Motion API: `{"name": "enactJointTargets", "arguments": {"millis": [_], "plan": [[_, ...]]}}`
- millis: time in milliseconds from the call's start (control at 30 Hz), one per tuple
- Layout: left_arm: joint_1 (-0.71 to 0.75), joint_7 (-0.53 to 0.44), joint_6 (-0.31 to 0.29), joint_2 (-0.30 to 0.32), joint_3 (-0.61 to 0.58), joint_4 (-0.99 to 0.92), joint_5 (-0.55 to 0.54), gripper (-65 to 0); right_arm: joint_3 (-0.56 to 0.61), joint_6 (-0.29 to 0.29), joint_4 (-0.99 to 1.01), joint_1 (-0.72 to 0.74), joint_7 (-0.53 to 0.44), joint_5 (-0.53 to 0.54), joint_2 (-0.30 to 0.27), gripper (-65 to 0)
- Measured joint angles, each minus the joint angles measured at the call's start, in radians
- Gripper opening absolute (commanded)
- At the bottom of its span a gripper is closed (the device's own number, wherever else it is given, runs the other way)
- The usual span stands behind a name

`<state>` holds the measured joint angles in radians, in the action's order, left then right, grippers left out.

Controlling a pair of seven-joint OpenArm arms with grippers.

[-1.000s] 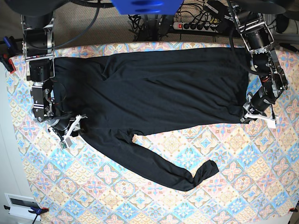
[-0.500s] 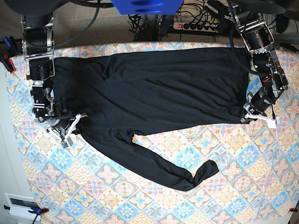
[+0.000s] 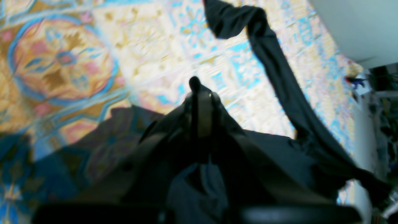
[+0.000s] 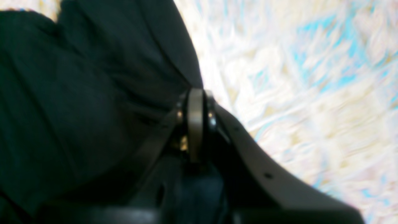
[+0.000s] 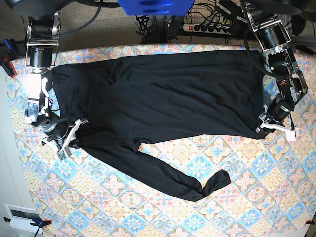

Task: Layout the t-shirt on the table in an organized manner, then fold the t-shirt properly
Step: 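Fold the shirt lengthwise, lifting one side over toward the other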

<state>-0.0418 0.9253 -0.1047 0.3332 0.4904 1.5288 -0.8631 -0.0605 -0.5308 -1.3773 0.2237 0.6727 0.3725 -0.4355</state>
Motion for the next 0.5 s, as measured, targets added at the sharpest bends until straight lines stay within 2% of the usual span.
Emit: {"name": "enactJointTargets", "arguments": {"millis": [167, 300, 367, 500], "plan": [[0.026, 0.008, 0.0, -0.003, 0.088, 0.003, -0.006, -65.0, -0.081, -0.001, -0.107, -0.081, 0.037, -0.004, -0.008, -65.0], [0.056, 0.008, -0.001, -0.001, 0.148, 0.003, -0.054, -65.0, -0.159, -0.119, -0.15, -0.144, 0.055, -0.001, 0.003, -65.0], [0.072, 0.011, -0.001, -0.003, 0.17, 0.003, -0.074, -65.0, -0.205, -0.141, -0.167, -0.153, 0.088, -0.002, 0.002, -65.0], [0.116, 0.006, -0.001, 0.022, 0.178, 0.005, -0.102, -65.0, -0.259, -0.14, -0.216, -0.205, 0.103, -0.005, -0.008, -65.0]]}}
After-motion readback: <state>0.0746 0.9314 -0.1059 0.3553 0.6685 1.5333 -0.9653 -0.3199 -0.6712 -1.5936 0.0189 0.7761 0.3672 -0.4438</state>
